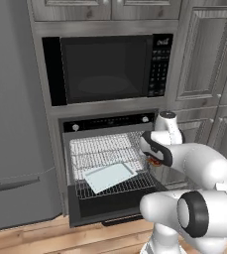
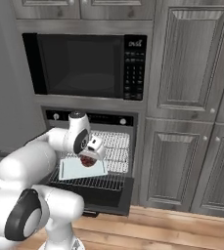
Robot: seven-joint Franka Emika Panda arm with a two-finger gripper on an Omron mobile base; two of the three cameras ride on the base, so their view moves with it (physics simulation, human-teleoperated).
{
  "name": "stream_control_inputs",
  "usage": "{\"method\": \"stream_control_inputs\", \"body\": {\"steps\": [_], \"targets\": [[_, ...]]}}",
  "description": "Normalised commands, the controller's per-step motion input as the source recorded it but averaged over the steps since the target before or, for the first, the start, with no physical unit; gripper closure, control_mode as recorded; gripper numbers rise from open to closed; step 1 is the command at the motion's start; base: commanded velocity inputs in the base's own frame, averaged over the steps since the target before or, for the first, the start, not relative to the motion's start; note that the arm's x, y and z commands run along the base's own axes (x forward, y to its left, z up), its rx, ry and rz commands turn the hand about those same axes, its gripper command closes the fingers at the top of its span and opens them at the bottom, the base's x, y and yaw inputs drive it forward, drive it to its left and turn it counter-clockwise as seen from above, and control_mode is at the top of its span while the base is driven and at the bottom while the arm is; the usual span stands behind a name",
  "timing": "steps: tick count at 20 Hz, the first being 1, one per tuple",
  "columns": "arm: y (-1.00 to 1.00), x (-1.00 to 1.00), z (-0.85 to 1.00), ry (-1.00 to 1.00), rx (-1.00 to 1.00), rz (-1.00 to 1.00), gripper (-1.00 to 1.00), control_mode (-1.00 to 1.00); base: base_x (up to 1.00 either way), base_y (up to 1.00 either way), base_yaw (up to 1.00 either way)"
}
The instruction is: Take the baked cake out of the oven and place it on the plate for cooling. Then close the oven door.
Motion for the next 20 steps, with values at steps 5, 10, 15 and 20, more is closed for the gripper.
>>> {"method": "stream_control_inputs", "body": {"steps": [5, 10, 15, 20], "targets": [[0.0, 0.0, 0.0, 0.0, 0.0, 0.0, 1.0, 1.0, -0.5, -0.07, -0.14], [0.0, 0.0, 0.0, 0.0, 0.0, 0.0, 1.0, 1.0, 0.02, -0.11, -0.57], [0.0, 0.0, 0.0, 0.0, 0.0, 0.0, 1.0, 1.0, 0.03, 0.0, -0.86], [0.0, 0.0, 0.0, 0.0, 0.0, 0.0, 1.0, 1.0, 0.02, 0.0, -0.88]]}}
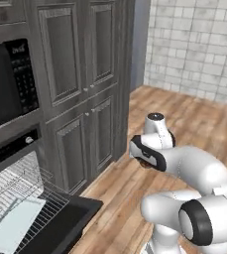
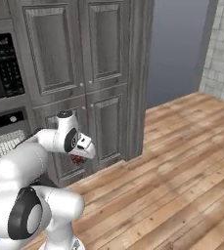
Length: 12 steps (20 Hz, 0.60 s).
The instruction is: Take the baked cake out of the oven and place it on the plate for cooling. Then close the oven door.
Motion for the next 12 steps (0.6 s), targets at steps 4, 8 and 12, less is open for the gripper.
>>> {"method": "stream_control_inputs", "body": {"steps": [4, 8, 12], "targets": [[0.0, 0.0, 0.0, 0.0, 0.0, 0.0, 1.0, 1.0, 0.06, -0.03, -0.82], [0.0, 0.0, 0.0, 0.0, 0.0, 0.0, 1.0, 1.0, 0.1, -0.03, -0.78], [0.0, 0.0, 0.0, 0.0, 0.0, 0.0, 1.0, 1.0, 0.15, 0.0, -0.76]]}}
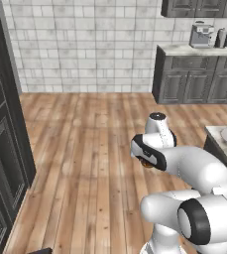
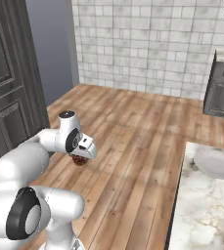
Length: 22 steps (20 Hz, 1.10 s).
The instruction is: Take the baked cake out of the oven and place it on the plate for cooling. Then close the oven door.
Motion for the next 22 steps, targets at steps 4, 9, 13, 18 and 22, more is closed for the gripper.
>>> {"method": "stream_control_inputs", "body": {"steps": [4, 9, 13, 18, 22], "targets": [[0.0, 0.0, 0.0, 0.0, 0.0, 0.0, 1.0, 1.0, 0.27, 0.0, -0.68], [0.0, 0.0, 0.0, 0.0, 0.0, 0.0, 1.0, 1.0, 0.33, 0.02, -0.64], [0.0, 0.0, 0.0, 0.0, 0.0, 0.0, 1.0, 1.0, 0.44, 0.15, -0.52], [0.0, 0.0, 0.0, 0.0, 0.0, 0.0, 1.0, 1.0, 0.5, 0.26, -0.5], [0.0, 0.0, 0.0, 0.0, 0.0, 0.0, 1.0, 1.0, 0.49, 0.45, -0.41]]}}
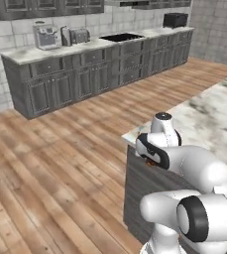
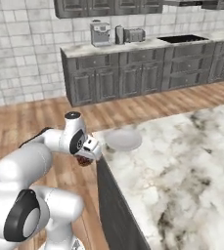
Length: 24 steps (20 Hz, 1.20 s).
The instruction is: Take the baked cake out of the oven and place it on the plate for cooling. Then close the oven door.
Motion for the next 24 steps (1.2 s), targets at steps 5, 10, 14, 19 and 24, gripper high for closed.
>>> {"method": "stream_control_inputs", "body": {"steps": [5, 10, 14, 19, 24], "targets": [[0.0, 0.0, 0.0, 0.0, 0.0, 0.0, 1.0, 1.0, 0.43, 0.38, -0.55], [0.0, 0.0, 0.0, 0.0, 0.0, 0.0, 1.0, 1.0, 0.39, 0.36, -0.58], [0.0, 0.0, 0.0, 0.0, 0.0, 0.0, 1.0, 1.0, 0.25, 0.49, -0.48], [0.0, 0.0, 0.0, 0.0, 0.0, 0.0, 1.0, 1.0, 0.19, 0.52, -0.37], [0.0, 0.0, 0.0, 0.0, 0.0, 0.0, 1.0, 1.0, 0.12, 0.49, -0.32]]}}
